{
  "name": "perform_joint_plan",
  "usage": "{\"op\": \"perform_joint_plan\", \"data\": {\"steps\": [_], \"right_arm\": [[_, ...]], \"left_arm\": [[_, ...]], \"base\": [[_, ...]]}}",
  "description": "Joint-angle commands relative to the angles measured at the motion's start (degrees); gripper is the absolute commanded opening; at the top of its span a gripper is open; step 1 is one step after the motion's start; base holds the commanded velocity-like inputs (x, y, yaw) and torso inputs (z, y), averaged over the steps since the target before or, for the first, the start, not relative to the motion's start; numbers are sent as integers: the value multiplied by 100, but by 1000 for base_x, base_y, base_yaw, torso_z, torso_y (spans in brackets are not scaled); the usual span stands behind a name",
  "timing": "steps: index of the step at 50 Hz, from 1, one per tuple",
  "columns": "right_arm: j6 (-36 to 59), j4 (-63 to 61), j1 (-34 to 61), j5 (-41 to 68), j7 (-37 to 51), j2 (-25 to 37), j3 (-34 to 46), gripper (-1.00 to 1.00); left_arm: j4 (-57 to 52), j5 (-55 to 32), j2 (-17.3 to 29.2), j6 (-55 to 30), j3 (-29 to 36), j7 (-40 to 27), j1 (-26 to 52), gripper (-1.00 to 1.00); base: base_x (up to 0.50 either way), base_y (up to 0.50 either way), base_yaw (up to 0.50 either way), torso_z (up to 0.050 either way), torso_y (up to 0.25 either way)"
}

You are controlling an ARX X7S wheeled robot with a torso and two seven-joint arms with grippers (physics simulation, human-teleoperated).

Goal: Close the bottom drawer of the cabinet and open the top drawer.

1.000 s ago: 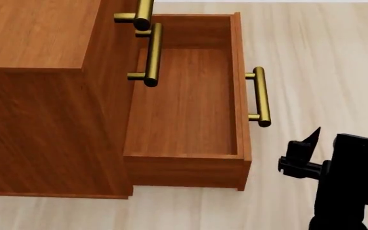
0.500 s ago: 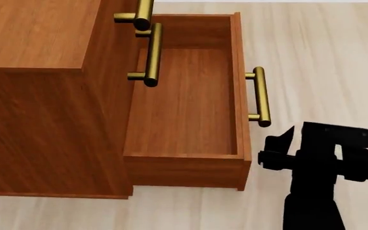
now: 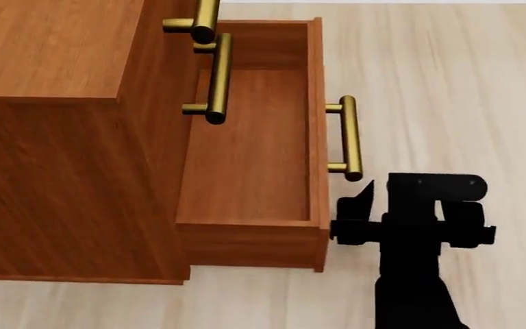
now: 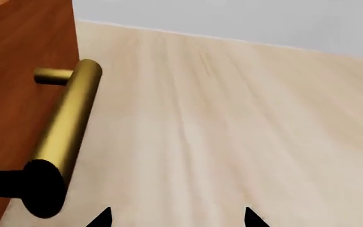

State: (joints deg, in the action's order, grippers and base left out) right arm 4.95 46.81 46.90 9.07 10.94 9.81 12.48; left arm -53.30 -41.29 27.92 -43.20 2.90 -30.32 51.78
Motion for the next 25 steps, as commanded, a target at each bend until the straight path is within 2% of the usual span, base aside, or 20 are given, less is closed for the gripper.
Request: {"op": "perform_joint_plan", "data": {"steps": [1,25], "right_arm": [[278,-527,-135,110,-188,-184,234,100],[427,-771,-130,173,-489,-715,847,100]], "left_arm": [[-9,-44,20,17,12,-35,10,100],[-10,-168,65,4,33,-128,108,100]], "base": [[0,0,0,0,0],[0,0,1,0,0]]}}
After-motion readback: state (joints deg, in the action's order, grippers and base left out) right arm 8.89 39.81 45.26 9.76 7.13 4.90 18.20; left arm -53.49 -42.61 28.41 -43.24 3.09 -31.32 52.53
